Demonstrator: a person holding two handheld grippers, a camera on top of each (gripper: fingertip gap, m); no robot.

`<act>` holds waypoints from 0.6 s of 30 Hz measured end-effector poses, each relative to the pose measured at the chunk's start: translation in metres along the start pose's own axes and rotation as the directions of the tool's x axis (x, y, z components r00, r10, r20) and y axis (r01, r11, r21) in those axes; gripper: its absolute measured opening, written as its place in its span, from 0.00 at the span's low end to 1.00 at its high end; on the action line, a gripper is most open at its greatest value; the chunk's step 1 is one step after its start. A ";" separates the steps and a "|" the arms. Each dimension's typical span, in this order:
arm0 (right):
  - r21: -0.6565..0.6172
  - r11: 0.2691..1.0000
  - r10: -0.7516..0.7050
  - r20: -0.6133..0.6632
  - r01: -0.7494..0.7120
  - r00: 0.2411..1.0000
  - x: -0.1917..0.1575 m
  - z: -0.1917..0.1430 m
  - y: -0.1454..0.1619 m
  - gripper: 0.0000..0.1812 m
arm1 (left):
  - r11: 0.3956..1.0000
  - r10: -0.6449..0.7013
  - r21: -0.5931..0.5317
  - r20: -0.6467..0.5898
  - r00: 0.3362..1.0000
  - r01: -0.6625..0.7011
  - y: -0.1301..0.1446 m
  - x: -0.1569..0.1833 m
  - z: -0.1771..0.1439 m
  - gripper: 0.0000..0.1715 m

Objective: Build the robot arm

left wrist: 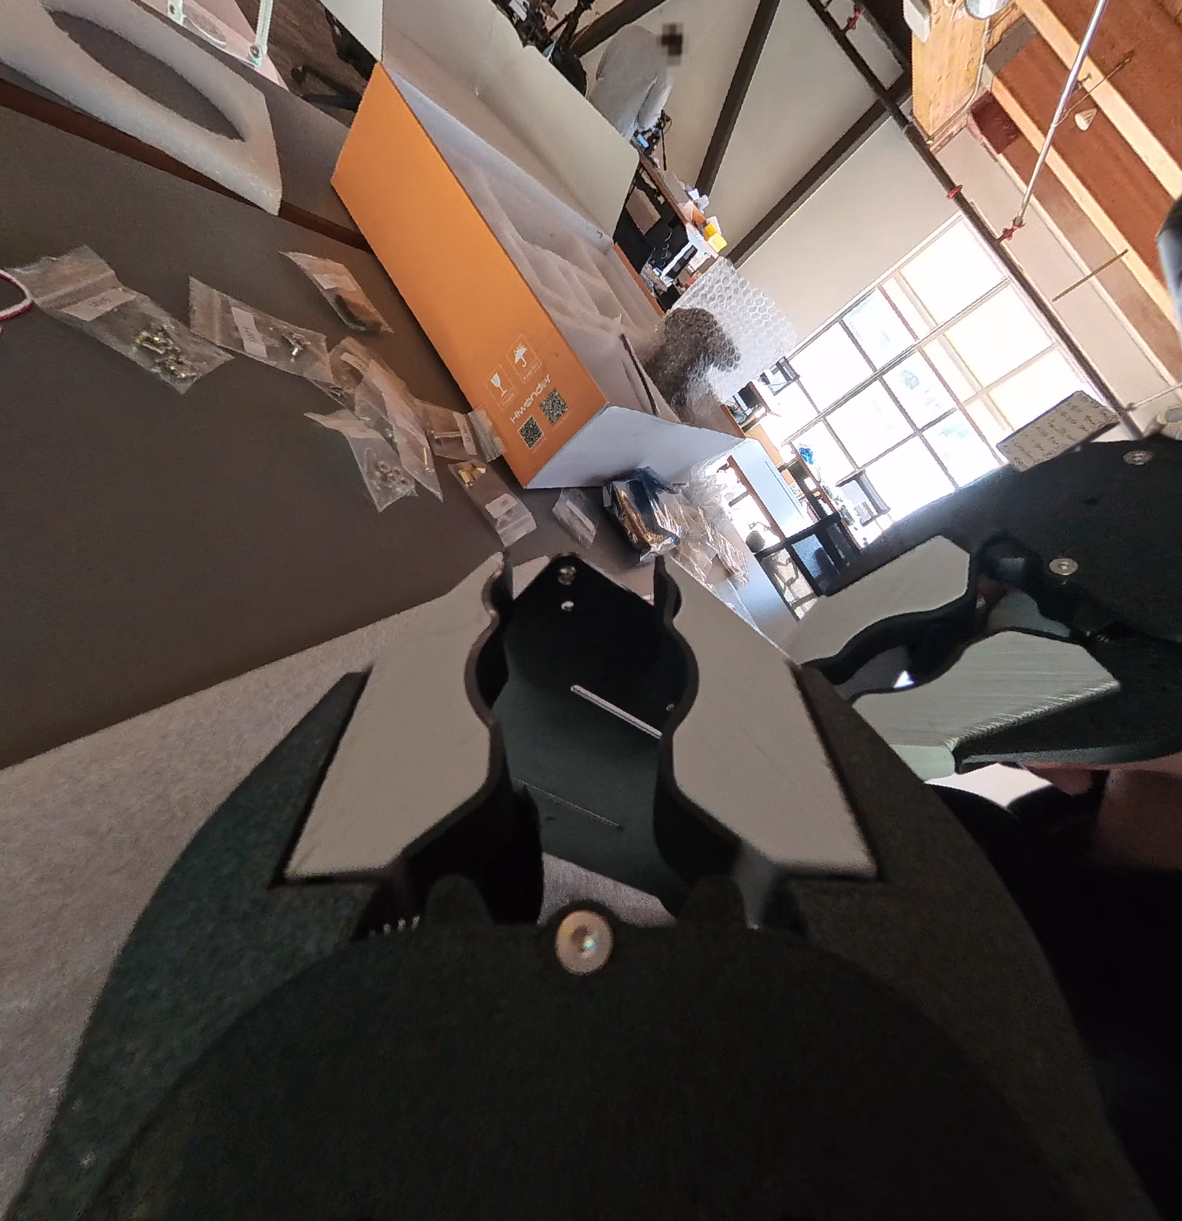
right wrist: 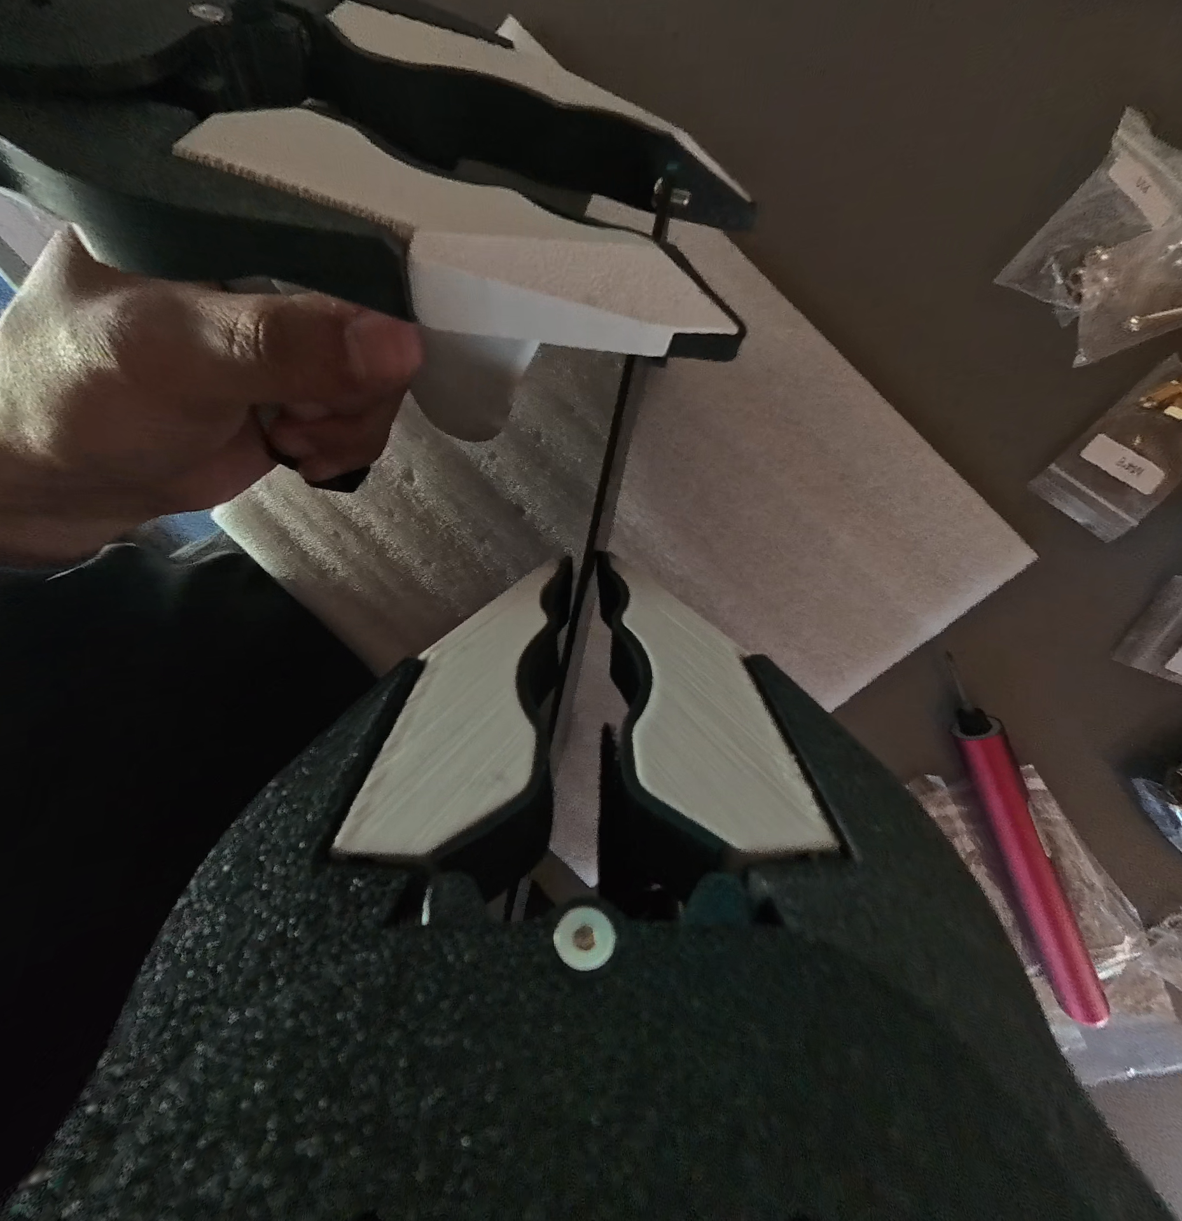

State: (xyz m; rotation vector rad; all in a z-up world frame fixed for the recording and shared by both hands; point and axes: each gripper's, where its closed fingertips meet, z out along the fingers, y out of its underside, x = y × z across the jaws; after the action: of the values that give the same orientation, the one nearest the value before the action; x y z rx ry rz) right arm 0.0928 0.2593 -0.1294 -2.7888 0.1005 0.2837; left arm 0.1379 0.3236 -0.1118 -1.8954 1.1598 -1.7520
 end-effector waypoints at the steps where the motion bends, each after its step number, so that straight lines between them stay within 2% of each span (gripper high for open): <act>1: 0.001 1.000 -0.006 0.019 0.006 1.000 -0.002 0.001 0.000 0.05 | 1.000 -0.002 -0.002 -0.001 1.000 0.002 0.000 0.000 -0.001 0.24; 8: 0.045 0.998 0.020 0.243 -0.032 0.970 -0.022 0.003 -0.002 0.18 | 1.000 -0.006 0.003 0.003 1.000 0.006 0.001 -0.001 -0.014 0.23; 13: 0.229 0.972 -0.032 0.327 -0.046 0.945 -0.018 -0.023 -0.009 0.18 | 1.000 0.000 0.002 0.006 1.000 0.000 0.002 -0.002 -0.017 0.23; 16: 0.411 0.910 -0.088 0.299 -0.046 0.950 0.015 -0.069 0.000 0.18 | 1.000 0.006 -0.008 0.010 1.000 -0.006 0.002 -0.002 -0.018 0.23; 18: 0.463 0.886 -0.087 0.178 -0.005 0.980 0.057 -0.096 0.030 0.18 | 1.000 0.006 -0.013 0.010 1.000 -0.005 0.002 -0.002 -0.019 0.23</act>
State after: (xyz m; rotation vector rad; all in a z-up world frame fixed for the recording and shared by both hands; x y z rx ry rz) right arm 0.1635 0.1970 -0.0625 -2.2720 0.0524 0.4550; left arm 0.1196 0.3289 -0.1109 -1.9046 1.1746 -1.7340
